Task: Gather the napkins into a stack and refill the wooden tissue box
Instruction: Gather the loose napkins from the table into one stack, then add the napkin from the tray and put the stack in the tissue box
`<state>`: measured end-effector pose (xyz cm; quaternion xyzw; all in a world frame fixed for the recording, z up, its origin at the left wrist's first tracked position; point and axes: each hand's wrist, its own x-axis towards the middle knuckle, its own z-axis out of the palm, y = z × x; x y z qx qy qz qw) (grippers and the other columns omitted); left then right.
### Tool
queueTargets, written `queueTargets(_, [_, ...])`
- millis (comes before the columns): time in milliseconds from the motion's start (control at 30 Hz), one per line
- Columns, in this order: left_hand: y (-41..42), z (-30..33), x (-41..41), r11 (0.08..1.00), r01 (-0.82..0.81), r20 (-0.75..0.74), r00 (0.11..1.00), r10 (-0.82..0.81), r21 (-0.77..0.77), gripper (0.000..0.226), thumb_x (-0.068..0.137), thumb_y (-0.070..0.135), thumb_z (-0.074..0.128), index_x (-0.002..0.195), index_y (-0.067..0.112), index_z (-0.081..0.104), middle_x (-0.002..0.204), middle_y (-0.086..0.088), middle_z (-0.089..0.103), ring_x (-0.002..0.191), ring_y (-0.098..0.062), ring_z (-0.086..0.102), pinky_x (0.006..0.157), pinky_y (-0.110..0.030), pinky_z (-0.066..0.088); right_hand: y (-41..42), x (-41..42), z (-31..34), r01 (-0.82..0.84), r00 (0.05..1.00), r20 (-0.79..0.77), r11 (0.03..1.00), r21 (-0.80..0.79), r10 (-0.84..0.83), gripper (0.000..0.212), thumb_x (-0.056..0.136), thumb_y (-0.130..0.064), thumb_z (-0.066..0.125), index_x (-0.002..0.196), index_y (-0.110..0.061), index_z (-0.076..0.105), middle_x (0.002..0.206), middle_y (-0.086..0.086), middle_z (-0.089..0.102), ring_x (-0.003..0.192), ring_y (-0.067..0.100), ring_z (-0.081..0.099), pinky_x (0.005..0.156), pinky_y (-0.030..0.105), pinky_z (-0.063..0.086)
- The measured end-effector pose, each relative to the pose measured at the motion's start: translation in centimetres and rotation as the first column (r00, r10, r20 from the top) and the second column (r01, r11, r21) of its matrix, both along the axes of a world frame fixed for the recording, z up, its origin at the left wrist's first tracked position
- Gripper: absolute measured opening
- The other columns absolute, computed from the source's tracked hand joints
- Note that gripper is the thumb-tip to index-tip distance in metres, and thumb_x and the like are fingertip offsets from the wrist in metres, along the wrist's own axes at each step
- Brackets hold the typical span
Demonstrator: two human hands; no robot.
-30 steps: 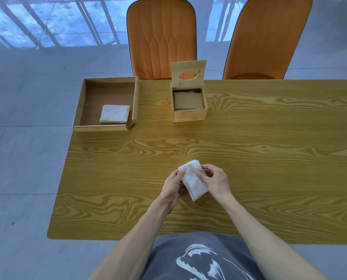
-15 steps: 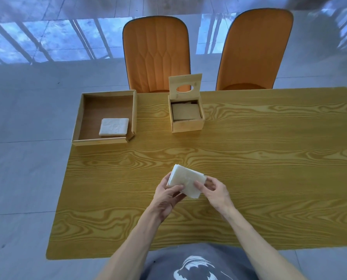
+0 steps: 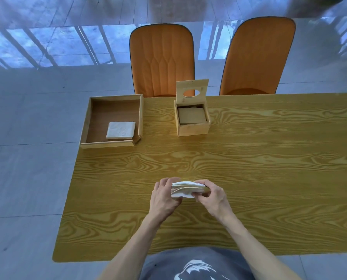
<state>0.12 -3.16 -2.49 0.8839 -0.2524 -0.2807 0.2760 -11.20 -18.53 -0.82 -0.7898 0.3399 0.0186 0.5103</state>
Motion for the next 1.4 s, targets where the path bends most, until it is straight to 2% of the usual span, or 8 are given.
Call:
queueTargets(200, [0.0, 0.5, 0.3, 0.995, -0.056, -0.079, 0.996, 0.049, -0.086, 0.042, 0.076, 0.034, 0.072, 0.116, 0.038, 0.060, 0.115, 0.015, 0.054, 0.098, -0.009, 0.058, 0.078, -0.031, 0.050, 0.0, 0.2, 0.3, 0.024, 0.999, 0.046, 0.999, -0.035, -0.023, 0.021, 0.078, -0.017, 0.081, 0.094, -0.029, 0.073, 0.083, -0.011, 0.076, 0.075, 0.005, 0.072, 0.077, 0.035, 0.059])
queueTargets(500, [0.3, 0.9, 0.5, 0.988, -0.064, -0.031, 0.998, 0.060, -0.141, 0.030, 0.079, 0.029, 0.075, 0.105, 0.040, 0.064, 0.105, 0.022, 0.061, 0.075, 0.006, 0.057, 0.067, -0.028, 0.053, -0.3, -0.2, -0.2, 0.035, 0.998, 0.052, 0.999, -0.036, -0.033, 0.022, 0.080, -0.018, 0.080, 0.096, -0.031, 0.072, 0.084, -0.013, 0.076, 0.076, 0.003, 0.072, 0.078, 0.037, 0.059])
queueTargets(767, [0.0, 1.1, 1.0, 0.978, -0.109, -0.145, 0.986, 0.083, -0.177, 0.022, 0.082, 0.030, 0.074, 0.103, 0.034, 0.069, 0.095, 0.015, 0.071, 0.074, 0.000, 0.064, 0.072, -0.038, 0.057, -1.1, 0.0, -0.6, 0.043, 0.998, 0.039, 0.999, 0.001, -0.043, 0.023, 0.083, -0.017, 0.077, 0.097, -0.034, 0.068, 0.085, -0.013, 0.076, 0.076, 0.001, 0.072, 0.080, 0.037, 0.059])
queueTargets(900, [-0.4, 1.3, 1.8, 0.962, -0.178, -0.200, 0.970, 0.136, -0.208, 0.017, 0.084, 0.039, 0.072, 0.101, 0.035, 0.070, 0.088, 0.014, 0.072, 0.074, -0.004, 0.063, 0.073, -0.037, 0.055, -2.0, 0.5, -0.2, 0.093, 0.995, 0.037, 0.994, 0.065, -0.095, 0.023, 0.086, -0.018, 0.073, 0.097, -0.037, 0.067, 0.082, -0.008, 0.075, 0.074, 0.005, 0.071, 0.073, 0.036, 0.059])
queueTargets(1033, [-2.2, 2.4, 3.9, 0.941, -0.214, -0.239, 0.959, 0.151, -0.262, 0.025, 0.091, 0.038, 0.066, 0.113, 0.026, 0.069, 0.095, 0.009, 0.074, 0.086, -0.003, 0.068, 0.077, -0.033, 0.057, -4.0, 2.4, 1.0, 0.147, 0.983, 0.091, 0.982, 0.115, -0.158, 0.017, 0.091, -0.020, 0.068, 0.108, -0.023, 0.064, 0.092, -0.004, 0.075, 0.072, 0.006, 0.073, 0.063, 0.027, 0.056])
queueTargets(1133, [-4.3, 4.0, 6.0, 0.933, -0.219, -0.233, 0.960, 0.154, -0.285, 0.030, 0.094, 0.044, 0.059, 0.114, 0.023, 0.067, 0.098, 0.007, 0.073, 0.091, -0.005, 0.069, 0.078, -0.030, 0.058, -6.1, 4.7, 2.1, 0.131, 0.986, 0.098, 0.989, 0.075, -0.138, 0.017, 0.095, -0.025, 0.064, 0.111, -0.018, 0.063, 0.097, -0.003, 0.074, 0.070, 0.006, 0.074, 0.057, 0.021, 0.053])
queueTargets(1267, [-7.5, 5.6, 9.1, 0.904, -0.266, -0.227, 0.954, 0.196, -0.336, 0.034, 0.094, 0.039, 0.061, 0.116, 0.014, 0.068, 0.101, 0.003, 0.072, 0.094, -0.009, 0.067, 0.080, -0.023, 0.055, -9.0, 8.1, 3.5, 0.144, 0.981, 0.128, 0.989, 0.028, -0.147, 0.022, 0.095, -0.028, 0.064, 0.113, -0.015, 0.067, 0.094, -0.004, 0.073, 0.064, 0.006, 0.071, 0.067, 0.028, 0.059])
queueTargets(1400, [-10.5, 6.7, 12.4, 0.852, -0.372, -0.293, 0.916, 0.273, -0.369, 0.034, 0.092, 0.033, 0.066, 0.116, 0.010, 0.069, 0.101, 0.001, 0.071, 0.095, -0.013, 0.067, 0.082, -0.023, 0.055, -11.8, 11.9, 4.6, 0.161, 0.975, 0.163, 0.986, -0.045, -0.152, 0.028, 0.093, -0.033, 0.066, 0.113, -0.015, 0.070, 0.091, -0.004, 0.071, 0.070, 0.010, 0.066, 0.067, 0.027, 0.054])
